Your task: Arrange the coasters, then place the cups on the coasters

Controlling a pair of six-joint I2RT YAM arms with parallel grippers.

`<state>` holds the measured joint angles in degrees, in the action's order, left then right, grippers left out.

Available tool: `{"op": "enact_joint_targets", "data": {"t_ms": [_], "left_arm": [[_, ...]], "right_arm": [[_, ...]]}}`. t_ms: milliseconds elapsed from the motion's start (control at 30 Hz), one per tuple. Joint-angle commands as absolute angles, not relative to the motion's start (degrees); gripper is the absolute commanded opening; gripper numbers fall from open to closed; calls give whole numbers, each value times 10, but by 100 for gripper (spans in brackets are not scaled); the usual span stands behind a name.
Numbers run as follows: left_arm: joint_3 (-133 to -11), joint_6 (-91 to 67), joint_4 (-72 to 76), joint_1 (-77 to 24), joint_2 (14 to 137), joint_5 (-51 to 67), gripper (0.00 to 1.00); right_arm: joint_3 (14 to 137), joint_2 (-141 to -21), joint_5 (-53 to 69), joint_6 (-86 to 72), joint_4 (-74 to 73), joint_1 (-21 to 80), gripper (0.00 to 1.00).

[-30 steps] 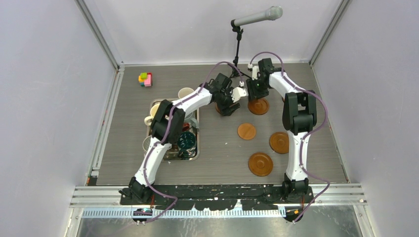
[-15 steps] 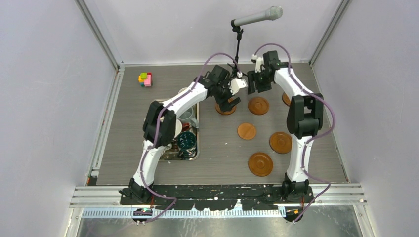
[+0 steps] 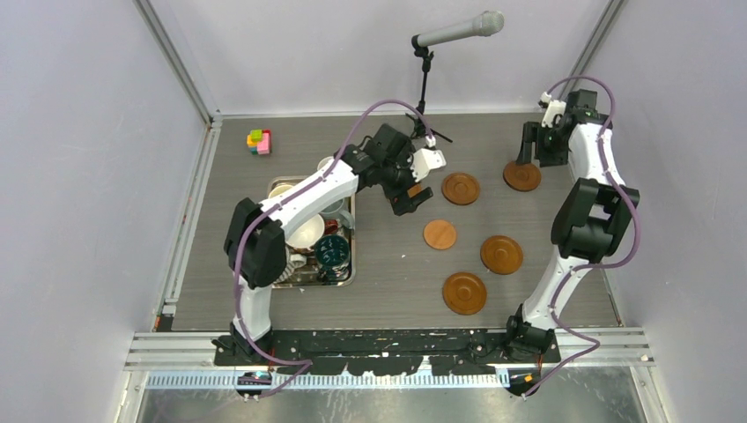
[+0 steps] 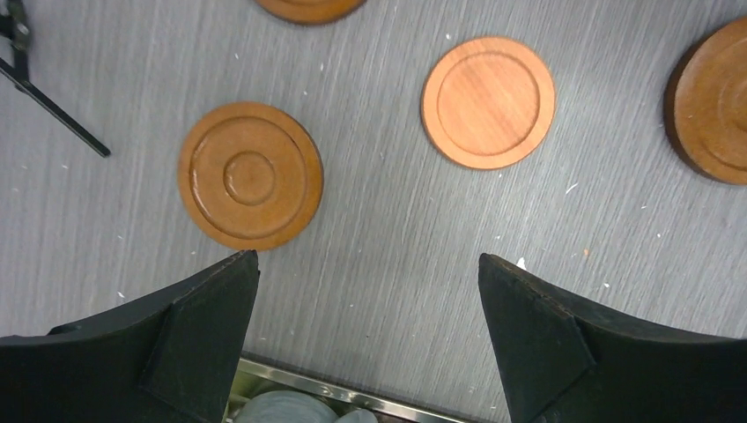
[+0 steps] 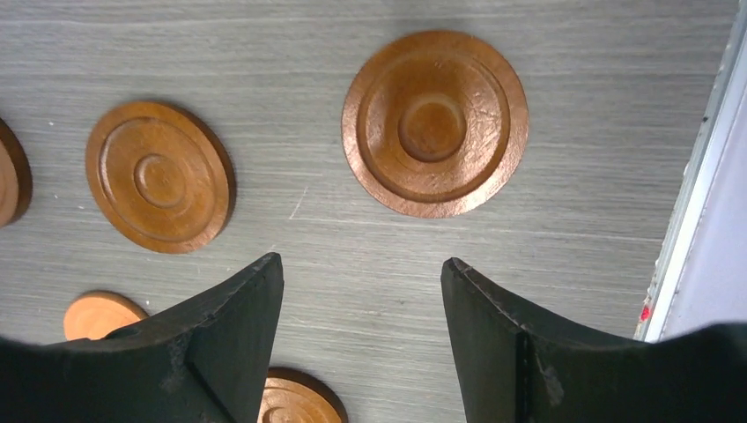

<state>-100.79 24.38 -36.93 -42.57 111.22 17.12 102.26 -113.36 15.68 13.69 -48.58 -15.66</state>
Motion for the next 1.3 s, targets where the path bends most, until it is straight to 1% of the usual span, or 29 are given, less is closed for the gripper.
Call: {"op": "enact_joint_targets", "data": {"t_ms": [0, 67, 200, 333, 533, 600, 767, 900, 1033, 1267], "left_arm": [[-1016, 238, -343, -421, 1141, 124, 96], [-1031, 245, -339, -419, 1166, 106, 95], [-1056, 256, -326, -406, 1216, 108, 92], [-1095, 274, -336, -388, 1259, 129, 89], [-1114, 307, -328, -385, 1298, 127, 89], [-1128, 312, -329, -385, 1314, 121, 89], [-1158, 324, -336, -383, 1346, 119, 84], [-1175, 330, -336, -382, 1367, 117, 80], [-1196, 331, -339, -377, 1390, 113, 77], [-1224, 330, -332, -362, 1414, 118, 74]], "right_arm": [[1008, -1134, 195, 155, -501, -138, 70], [988, -1131, 193, 147, -486, -117, 70], [953, -1133, 181, 132, -447, -75, 70], [951, -1157, 159, 124, -425, -34, 69], [965, -1199, 115, 115, -401, 0, 69], [971, -1212, 102, 117, -401, 25, 70], [973, -1229, 73, 128, -400, 44, 69], [982, -1244, 56, 127, -399, 47, 67], [1006, -1268, 37, 117, -399, 47, 63], [1055, -1307, 26, 88, -397, 47, 60]]}}
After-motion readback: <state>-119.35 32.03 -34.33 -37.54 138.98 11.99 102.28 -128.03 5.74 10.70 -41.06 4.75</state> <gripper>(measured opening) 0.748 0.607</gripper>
